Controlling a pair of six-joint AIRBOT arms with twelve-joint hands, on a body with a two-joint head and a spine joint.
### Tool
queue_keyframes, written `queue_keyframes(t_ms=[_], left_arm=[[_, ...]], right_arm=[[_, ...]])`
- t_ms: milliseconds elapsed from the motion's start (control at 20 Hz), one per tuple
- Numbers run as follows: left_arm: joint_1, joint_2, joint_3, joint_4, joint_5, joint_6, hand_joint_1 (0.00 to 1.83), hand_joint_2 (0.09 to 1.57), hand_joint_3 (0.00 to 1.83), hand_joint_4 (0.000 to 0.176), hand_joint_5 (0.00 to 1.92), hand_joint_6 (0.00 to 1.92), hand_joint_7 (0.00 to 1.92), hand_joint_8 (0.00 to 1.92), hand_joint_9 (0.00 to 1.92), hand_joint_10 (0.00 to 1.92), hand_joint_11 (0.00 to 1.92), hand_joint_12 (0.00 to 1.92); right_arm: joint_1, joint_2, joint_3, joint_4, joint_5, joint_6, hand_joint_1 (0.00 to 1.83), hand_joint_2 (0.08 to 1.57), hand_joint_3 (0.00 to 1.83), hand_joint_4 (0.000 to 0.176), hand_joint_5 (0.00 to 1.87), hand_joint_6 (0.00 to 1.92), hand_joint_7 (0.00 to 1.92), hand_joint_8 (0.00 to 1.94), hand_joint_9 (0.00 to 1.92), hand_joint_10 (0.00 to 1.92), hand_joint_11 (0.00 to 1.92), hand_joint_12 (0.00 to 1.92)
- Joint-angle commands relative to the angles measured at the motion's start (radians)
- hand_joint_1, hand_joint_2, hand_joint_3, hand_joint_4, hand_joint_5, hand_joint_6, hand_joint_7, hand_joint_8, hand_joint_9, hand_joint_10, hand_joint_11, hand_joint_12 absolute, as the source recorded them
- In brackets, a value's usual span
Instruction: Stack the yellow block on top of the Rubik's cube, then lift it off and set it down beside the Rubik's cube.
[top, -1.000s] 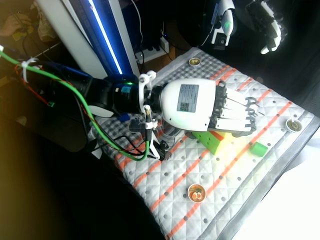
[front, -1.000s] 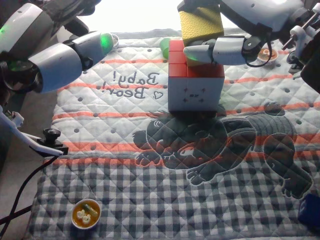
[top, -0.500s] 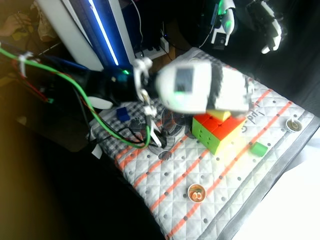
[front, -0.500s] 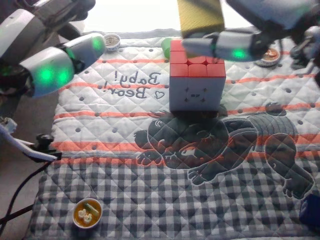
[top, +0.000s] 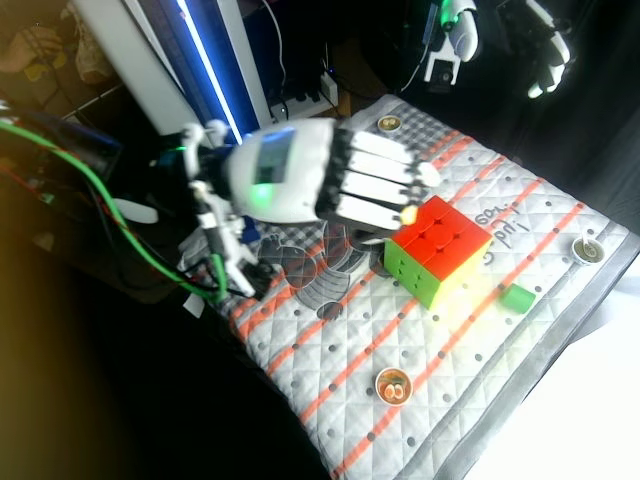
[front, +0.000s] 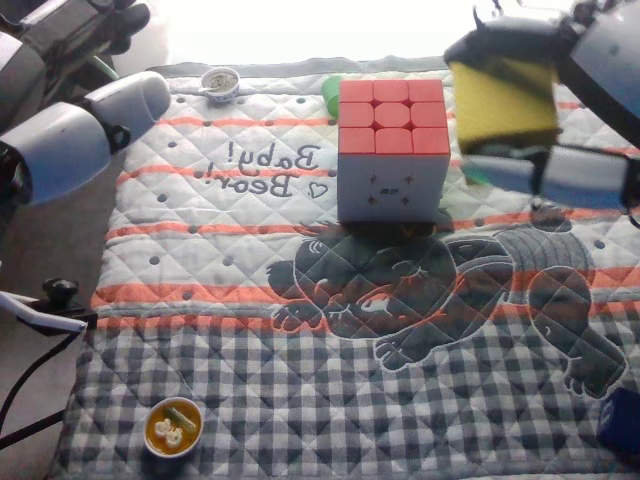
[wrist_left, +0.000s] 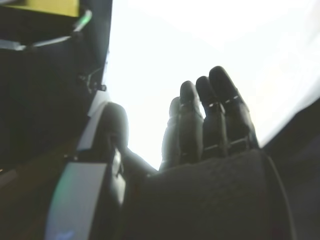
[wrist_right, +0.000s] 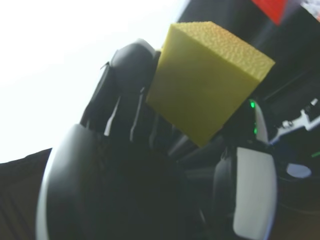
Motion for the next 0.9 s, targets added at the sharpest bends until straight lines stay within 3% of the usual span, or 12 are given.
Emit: queue_keyframes(t_ms=[0,100,150,250,300,400,500,600,700,750,850], left_arm=[[-0.004,0.007,-0.005,0.031,0.138,-0.009,0.67,1.34,0.0,0.0,0.22,0.1,0.39,0.06,0.0,1.04,0.0,1.68],[0.006,0.008,-0.008,0.024,0.149,-0.009,0.69,1.34,0.0,0.0,0.07,0.48,0.3,0.28,0.0,1.09,0.0,1.72],[0.012,0.009,-0.011,0.02,0.156,-0.009,0.68,1.34,0.0,0.01,0.01,0.63,0.22,0.47,0.0,1.07,0.0,1.72],[0.023,0.011,-0.015,0.013,0.17,-0.01,0.66,1.34,0.0,0.015,0.0,0.71,0.12,0.73,0.0,1.08,0.0,1.74],[0.026,0.011,-0.017,0.012,0.176,-0.011,0.64,1.35,0.0,0.008,0.0,0.71,0.11,0.75,0.0,1.08,0.0,1.74],[0.026,0.011,-0.019,0.011,0.18,-0.011,0.68,1.35,0.0,0.016,0.0,0.72,0.08,0.77,0.0,1.05,0.0,1.76],[0.026,0.011,-0.021,0.011,0.185,-0.011,0.67,1.35,0.0,0.026,0.0,0.75,0.05,0.85,0.0,1.07,0.0,1.76],[0.026,0.01,-0.022,0.011,0.187,-0.012,0.68,1.34,0.0,0.018,0.0,0.78,0.06,0.88,0.0,1.11,0.0,1.78],[0.026,0.01,-0.024,0.011,0.191,-0.012,0.66,1.34,0.0,0.012,0.0,0.77,0.05,0.89,0.0,1.1,0.0,1.77],[0.026,0.01,-0.024,0.011,0.192,-0.013,0.63,1.34,0.0,0.007,0.0,0.77,0.07,0.87,0.0,1.11,0.0,1.74],[0.026,0.01,-0.024,0.011,0.192,-0.013,0.7,1.33,0.0,0.026,0.0,0.77,0.08,0.83,0.0,1.07,0.0,1.76]], right_arm=[[-0.014,0.023,-0.014,-0.006,0.169,0.001,1.22,1.24,0.0,0.0,0.78,1.07,0.77,1.64,0.74,1.89,0.68,1.92],[-0.064,0.041,-0.039,-0.006,0.195,0.001,1.23,1.21,0.0,0.0,0.83,1.03,0.82,1.55,0.72,1.81,0.58,1.92],[-0.09,0.047,-0.05,-0.006,0.205,0.001,1.21,1.21,0.0,0.0,0.85,1.1,0.79,1.49,0.65,1.74,0.48,1.92],[-0.134,0.048,-0.06,-0.003,0.209,0.001,1.22,1.21,0.0,0.0,0.86,1.08,0.8,1.51,0.67,1.75,0.52,1.92],[-0.164,0.048,-0.066,0.01,0.209,0.001,1.23,1.22,0.0,0.0,0.82,1.09,0.81,1.55,0.69,1.8,0.55,1.92],[-0.217,0.047,-0.07,0.042,0.209,0.002,1.2,1.23,0.0,0.0,0.75,1.23,0.81,1.5,0.71,1.73,0.6,1.92],[-0.266,0.032,-0.07,0.07,0.208,0.008,1.19,1.23,0.0,0.0,0.75,1.28,0.83,1.41,0.67,1.6,0.46,1.92],[-0.288,0.017,-0.07,0.078,0.191,0.015,1.18,1.23,0.0,0.0,0.73,1.31,0.82,1.41,0.71,1.59,0.54,1.92],[-0.293,0.008,-0.069,0.079,0.164,0.015,1.34,1.22,0.0,0.0,0.72,1.35,0.8,1.34,0.69,1.54,0.45,1.92],[-0.295,0.003,-0.067,0.079,0.149,0.015,1.21,1.22,0.0,0.0,0.74,1.31,0.82,1.37,0.68,1.54,0.47,1.92],[-0.3,-0.001,-0.067,0.082,0.139,0.015,1.2,1.22,0.0,0.0,0.69,1.29,0.86,1.38,0.69,1.55,0.57,1.88]])
